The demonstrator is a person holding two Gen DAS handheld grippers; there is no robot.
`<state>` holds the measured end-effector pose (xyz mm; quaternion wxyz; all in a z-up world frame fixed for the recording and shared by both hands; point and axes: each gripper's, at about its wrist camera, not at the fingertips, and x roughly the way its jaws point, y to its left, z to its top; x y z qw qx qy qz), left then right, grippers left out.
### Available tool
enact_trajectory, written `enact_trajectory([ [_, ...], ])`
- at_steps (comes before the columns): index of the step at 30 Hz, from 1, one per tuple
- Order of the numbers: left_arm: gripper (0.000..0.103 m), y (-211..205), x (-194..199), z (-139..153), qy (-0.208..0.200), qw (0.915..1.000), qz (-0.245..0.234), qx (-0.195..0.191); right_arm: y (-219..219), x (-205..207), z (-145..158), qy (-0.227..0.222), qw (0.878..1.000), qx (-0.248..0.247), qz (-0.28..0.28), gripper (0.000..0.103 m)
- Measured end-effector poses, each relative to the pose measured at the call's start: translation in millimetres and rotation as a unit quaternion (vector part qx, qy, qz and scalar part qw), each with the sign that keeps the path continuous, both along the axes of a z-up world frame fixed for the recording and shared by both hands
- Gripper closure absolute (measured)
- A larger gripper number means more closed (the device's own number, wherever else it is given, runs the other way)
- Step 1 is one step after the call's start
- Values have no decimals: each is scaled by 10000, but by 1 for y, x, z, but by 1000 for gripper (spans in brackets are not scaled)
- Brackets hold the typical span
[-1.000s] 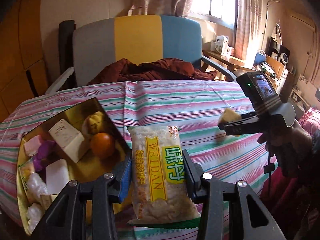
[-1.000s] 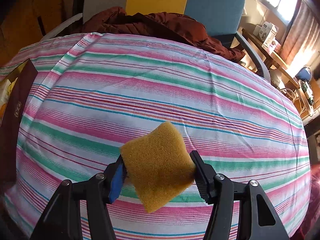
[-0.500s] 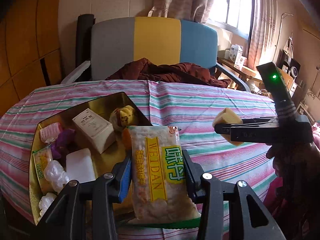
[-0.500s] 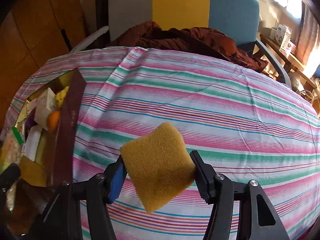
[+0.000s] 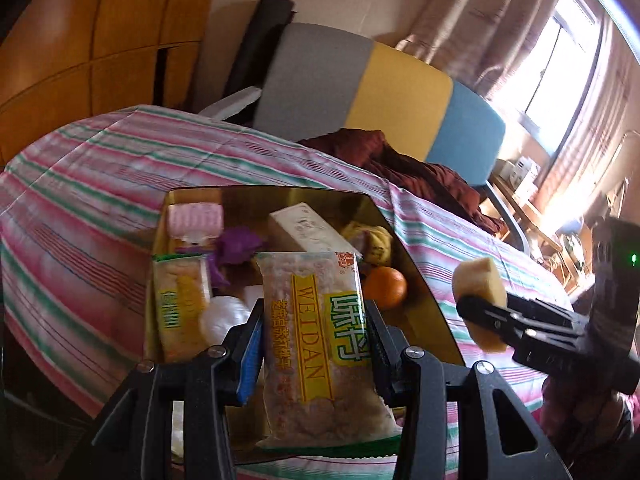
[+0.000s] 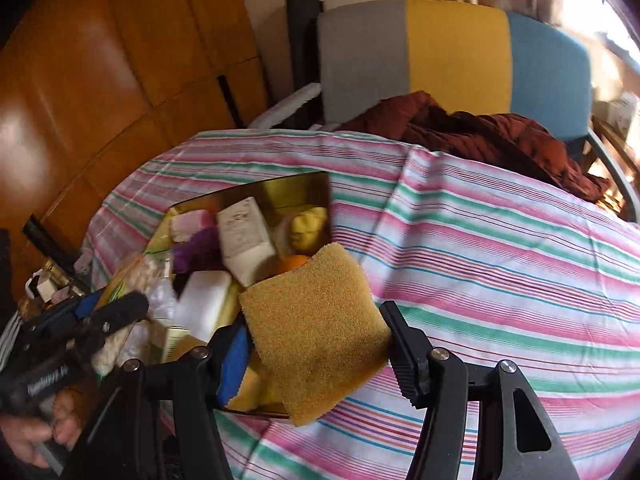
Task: Organize objects
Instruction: 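Carry the biscuit packet and yellow sponge over the gold tray with both tools, then lower the biscuit packet and sponge into the gold tray and open both tools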
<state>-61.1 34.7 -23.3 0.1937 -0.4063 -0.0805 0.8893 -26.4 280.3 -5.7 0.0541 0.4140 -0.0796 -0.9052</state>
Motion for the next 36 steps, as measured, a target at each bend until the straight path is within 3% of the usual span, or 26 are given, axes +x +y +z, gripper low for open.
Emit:
enact_trajectory([
  [5, 58, -6, -15, -6, -237, 9992, 17, 331, -29, -12, -10, -89, 9997, 51, 233, 41],
  [10, 58, 13, -31, -7, -212, 9993, -59, 292, -40, -22, -18, -171, 9993, -25, 326, 40],
  [16, 54, 29, -42, -23, -403, 9992, 5, -53, -43, -32, -29, -201, 9993, 78, 294, 26],
  [18, 54, 27, -37, -24, -320, 9993, 74, -173, -43, -33, -33, -229, 9994, 91, 249, 20],
  [25, 54, 20, -21, -17, -23, 9980, 271, -569, -43, -26, -37, -215, 9996, 134, 147, 19],
  [36, 51, 17, 14, 4, 551, 9924, 453, -1001, -55, -3, -20, 138, 9983, 564, -41, 7],
])
